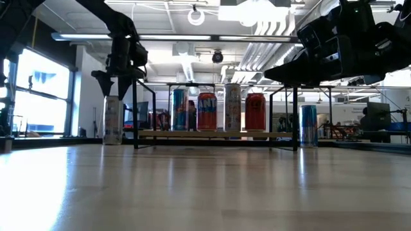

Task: Place canned beverage on shelf
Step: Move the white-yellow soda can to the center of the table

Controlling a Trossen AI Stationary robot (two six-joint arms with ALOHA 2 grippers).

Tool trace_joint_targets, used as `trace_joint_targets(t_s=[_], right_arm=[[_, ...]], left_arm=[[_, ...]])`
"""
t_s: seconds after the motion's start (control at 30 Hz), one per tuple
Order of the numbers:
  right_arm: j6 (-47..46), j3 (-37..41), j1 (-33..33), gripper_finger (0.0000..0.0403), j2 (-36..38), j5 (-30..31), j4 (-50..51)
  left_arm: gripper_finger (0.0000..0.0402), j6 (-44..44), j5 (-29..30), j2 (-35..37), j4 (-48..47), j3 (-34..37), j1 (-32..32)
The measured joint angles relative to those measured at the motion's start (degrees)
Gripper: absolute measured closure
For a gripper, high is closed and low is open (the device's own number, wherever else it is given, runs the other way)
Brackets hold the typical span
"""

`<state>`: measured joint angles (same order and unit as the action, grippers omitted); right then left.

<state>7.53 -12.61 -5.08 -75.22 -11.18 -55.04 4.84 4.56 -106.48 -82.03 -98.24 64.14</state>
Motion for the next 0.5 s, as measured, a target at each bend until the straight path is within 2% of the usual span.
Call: trace_joint_targets(t_s=[0.3,0.5], right_arm=[[0.0,0.0,0.0,0.0403,0.0,-1.3,0.2],[0.0,0.0,0.0,0.0403,0.0,-1.3,0.2]], left_arm=[[0.0122,-0.4,-0.1,-0.1,1.9,-0.1,0.0],[0.0123,-0.5,-2.2,-0.1,1.9,0.0,0.0]])
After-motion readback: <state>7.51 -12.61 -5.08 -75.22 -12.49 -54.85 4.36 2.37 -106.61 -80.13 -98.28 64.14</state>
